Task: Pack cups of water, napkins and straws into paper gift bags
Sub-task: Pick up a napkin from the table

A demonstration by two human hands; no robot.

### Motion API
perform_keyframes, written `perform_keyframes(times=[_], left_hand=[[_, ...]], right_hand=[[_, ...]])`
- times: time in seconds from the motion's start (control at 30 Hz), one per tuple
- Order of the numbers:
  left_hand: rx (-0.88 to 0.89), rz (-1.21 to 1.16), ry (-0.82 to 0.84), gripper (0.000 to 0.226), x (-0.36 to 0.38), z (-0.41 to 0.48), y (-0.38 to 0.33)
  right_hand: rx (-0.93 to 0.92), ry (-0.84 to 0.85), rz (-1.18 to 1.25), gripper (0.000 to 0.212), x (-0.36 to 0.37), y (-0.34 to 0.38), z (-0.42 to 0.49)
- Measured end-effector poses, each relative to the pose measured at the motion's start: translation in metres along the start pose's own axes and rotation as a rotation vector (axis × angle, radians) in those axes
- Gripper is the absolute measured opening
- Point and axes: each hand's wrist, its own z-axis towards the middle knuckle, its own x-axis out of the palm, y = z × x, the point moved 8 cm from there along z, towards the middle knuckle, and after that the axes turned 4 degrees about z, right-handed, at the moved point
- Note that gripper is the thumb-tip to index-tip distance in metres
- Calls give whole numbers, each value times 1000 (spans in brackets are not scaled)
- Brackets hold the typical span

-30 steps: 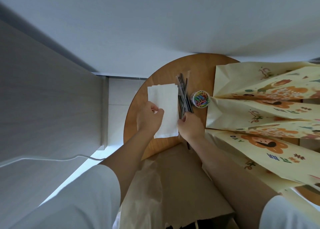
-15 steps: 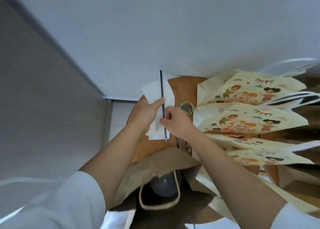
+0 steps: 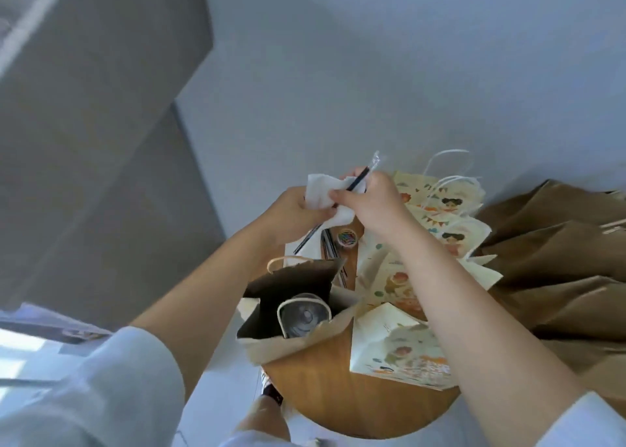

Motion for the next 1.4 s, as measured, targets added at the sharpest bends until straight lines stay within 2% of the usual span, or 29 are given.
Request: perform_keyframes(times=[0.1, 0.17, 0.2, 0.33, 0.43, 0.47, 0.53, 0.63, 0.73, 0.87, 1.0, 1.07, 1.13, 1.2, 1.27, 1.33, 1.4], left_hand=[[-3, -52, -254, 18, -19, -31, -2], [-56, 95, -464, 10, -38, -63, 19], [-86, 168, -502, 9, -40, -79, 34], [-182, 356, -378, 18, -20, -114, 86], [-169, 732, -151, 6, 7, -117, 100], [-146, 874, -114, 13, 12, -118, 102], [-177, 1091, -59, 42, 16, -123, 108], [-279, 1210, 5, 86, 16, -133, 116], [-299, 1160, -38, 105, 12, -140, 120], [-291, 1035, -102, 111, 3, -149, 120], [-337, 917, -92, 110, -3, -157, 126], [-335, 895, -97, 109, -5, -159, 129], [-332, 856, -136, 106, -6, -160, 129], [-322, 829, -179, 103, -7, -160, 128], [-312, 824, -221, 101, -8, -159, 129], [-321, 810, -248, 106, -9, -155, 131], [-344, 765, -241, 114, -8, -149, 134]], right_hand=[[-127, -67, -159, 7, -18, 19, -30], [-205, -57, -286, 5, -25, 25, -51], [-228, -34, -334, 6, -25, 23, -60], [-208, 47, -431, 7, -18, 4, -86], [-218, 70, -400, 4, -6, -3, -98], [-234, 76, -379, 4, -3, -1, -103], [-276, 109, -325, 6, 4, 7, -111], [-281, 198, -292, 7, 26, 10, -114], [-168, 271, -233, 14, 57, -11, -103], [-22, 284, -292, 38, 94, -46, -91], [128, 393, -344, 32, 115, -77, -91], [164, 407, -335, 37, 113, -86, -88], [166, 387, -312, 32, 102, -87, -84], [138, 350, -210, 16, 85, -86, -82], [60, 198, -208, 6, 56, -88, -75], [-20, 84, -379, 25, 28, -95, -71], [-35, 223, -580, 62, 24, -108, -69]])
